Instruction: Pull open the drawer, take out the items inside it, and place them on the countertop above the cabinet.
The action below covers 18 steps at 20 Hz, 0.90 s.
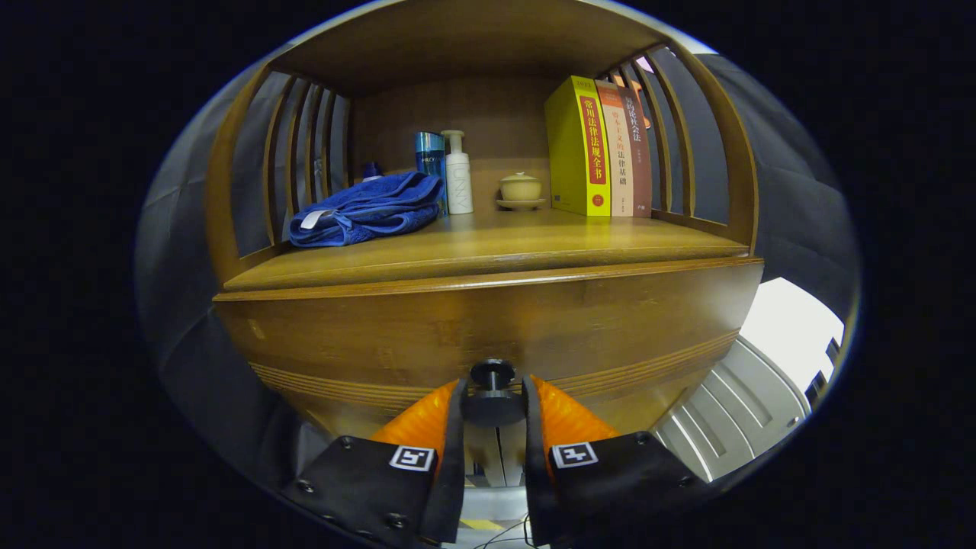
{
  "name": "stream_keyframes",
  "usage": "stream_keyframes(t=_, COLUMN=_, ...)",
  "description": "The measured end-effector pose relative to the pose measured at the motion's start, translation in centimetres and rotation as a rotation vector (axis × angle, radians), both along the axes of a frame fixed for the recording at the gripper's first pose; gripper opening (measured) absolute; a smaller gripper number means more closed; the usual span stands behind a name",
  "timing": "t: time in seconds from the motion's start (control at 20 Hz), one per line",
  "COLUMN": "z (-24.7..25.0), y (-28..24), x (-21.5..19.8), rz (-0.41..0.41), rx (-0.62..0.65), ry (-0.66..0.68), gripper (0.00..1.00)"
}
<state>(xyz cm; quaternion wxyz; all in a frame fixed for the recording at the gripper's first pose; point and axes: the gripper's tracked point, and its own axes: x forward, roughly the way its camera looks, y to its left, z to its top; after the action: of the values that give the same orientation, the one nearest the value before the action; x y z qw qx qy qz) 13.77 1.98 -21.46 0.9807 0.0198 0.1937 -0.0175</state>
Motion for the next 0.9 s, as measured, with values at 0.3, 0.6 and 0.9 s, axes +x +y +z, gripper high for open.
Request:
stream_keyframes(t=0.3, z=0.0, y=0.1, x=-3.9, rz=-0.003, rx=0.009, ry=0.027, gripper=0.42)
stream_keyframes(t=0.6, z=0.0, y=0.1, x=-8.6, rz=-0.014, rx=0.023, ry=0.045, gripper=0.42)
stream_keyframes(t=0.9, z=-0.1, y=0.2, x=-11.9, rz=-0.021, rx=0.024, ry=0.065, gripper=0.42)
